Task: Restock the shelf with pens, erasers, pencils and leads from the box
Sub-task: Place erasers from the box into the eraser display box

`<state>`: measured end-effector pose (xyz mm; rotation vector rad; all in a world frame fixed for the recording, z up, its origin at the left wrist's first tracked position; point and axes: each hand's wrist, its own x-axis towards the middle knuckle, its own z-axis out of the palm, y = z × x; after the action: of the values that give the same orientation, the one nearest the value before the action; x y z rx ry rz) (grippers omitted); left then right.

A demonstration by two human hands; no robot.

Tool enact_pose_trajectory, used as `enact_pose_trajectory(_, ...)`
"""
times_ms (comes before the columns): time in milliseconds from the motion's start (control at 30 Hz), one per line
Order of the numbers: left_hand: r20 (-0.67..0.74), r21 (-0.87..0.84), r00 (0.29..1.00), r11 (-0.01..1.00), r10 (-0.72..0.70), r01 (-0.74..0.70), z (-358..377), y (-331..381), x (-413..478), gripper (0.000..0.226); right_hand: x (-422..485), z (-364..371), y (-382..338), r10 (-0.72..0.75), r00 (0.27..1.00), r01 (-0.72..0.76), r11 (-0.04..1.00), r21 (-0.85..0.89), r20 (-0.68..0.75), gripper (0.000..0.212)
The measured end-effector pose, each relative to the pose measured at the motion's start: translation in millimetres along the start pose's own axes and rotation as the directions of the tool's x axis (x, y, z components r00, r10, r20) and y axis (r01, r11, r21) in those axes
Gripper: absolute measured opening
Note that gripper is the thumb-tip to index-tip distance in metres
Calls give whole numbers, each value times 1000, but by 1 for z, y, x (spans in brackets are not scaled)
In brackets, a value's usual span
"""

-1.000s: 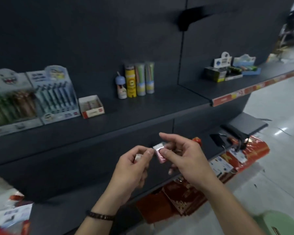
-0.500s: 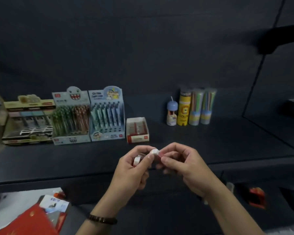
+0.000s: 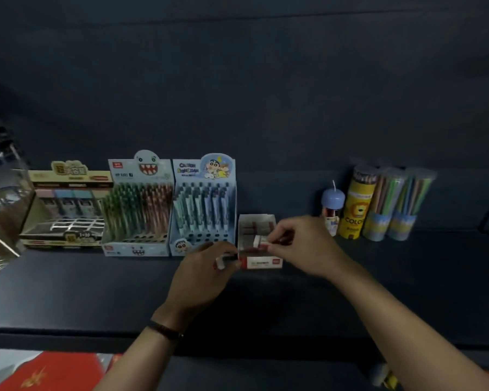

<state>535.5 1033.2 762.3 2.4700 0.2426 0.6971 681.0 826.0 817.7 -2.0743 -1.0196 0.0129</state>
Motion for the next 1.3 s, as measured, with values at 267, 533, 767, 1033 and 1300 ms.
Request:
enact_pose_trajectory(267, 83, 20, 996, 1000, 16, -17, 17, -23, 20, 14, 62, 26, 4, 78, 939, 22, 958, -286, 334, 8)
enact_pose_trajectory(533, 90, -29, 995, 999, -38, 40, 18, -27, 22, 12, 69, 50, 11, 139, 929, -29, 951, -307, 343, 9)
enact_pose_trajectory(767, 57, -236, 994, 966, -91, 102, 8, -25, 21, 21, 66, 40, 8, 119, 920, 8, 947, -321, 374, 11)
enact_pose_trajectory(1033, 222, -902, 958, 335, -180, 272, -11, -11, 19, 20, -1, 43, -37, 64, 985, -28, 976, 218, -159, 5)
enact_pose_trajectory(1300, 296, -955, 924, -79, -240, 285, -1, 32, 23, 23, -21, 73, -52, 115, 948, -52, 976, 210, -297, 26)
